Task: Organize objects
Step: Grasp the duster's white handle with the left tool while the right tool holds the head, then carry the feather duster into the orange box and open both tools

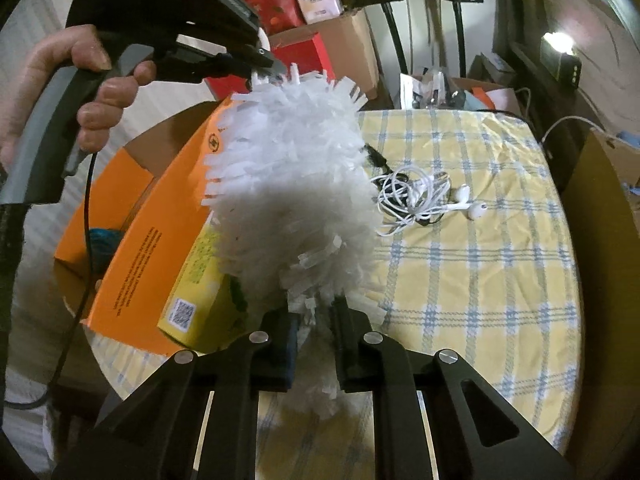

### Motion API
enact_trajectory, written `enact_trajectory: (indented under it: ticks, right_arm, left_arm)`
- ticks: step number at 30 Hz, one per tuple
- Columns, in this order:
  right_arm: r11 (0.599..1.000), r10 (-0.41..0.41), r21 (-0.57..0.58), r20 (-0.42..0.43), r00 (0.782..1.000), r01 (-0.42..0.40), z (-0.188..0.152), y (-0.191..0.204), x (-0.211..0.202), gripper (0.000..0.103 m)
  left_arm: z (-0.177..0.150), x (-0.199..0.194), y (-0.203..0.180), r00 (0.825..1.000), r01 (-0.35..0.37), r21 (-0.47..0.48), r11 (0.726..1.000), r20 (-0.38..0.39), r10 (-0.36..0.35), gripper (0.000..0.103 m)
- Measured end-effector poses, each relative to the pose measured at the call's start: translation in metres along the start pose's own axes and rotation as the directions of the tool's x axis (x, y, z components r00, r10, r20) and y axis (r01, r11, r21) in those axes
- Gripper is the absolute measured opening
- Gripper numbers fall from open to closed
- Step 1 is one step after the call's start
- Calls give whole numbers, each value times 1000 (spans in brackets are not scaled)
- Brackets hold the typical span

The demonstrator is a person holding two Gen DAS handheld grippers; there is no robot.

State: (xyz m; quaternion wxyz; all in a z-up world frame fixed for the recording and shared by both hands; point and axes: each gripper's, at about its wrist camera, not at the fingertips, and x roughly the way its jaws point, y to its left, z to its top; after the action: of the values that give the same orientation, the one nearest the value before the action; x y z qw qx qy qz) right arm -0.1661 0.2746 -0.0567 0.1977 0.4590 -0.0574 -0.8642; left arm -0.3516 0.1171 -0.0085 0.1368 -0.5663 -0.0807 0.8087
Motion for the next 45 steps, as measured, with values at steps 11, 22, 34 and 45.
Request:
enact_trajectory:
  ticks: [11,22,34,45]
  right_arm:
    - [994,-35,-103,51,998,41,3,37,-52,12]
    - [969,-2,-246,61,998,17,19,111,-61,12]
    - [923,56,-382,9,998,-48,36,188,-23,11]
    - [913,50,-402,-51,997,-67,30,205,14,11]
  left_arm:
    - [-15,-78,12,991,119,-21,993,64,-117,7]
    - [-34,-144,93,987,78,-112,991,148,-61,8]
    - [-57,-180,202,982,59,-261,964,187,-10,9]
    - [-70,-147,248,991,47,-304,951,133,-7,10]
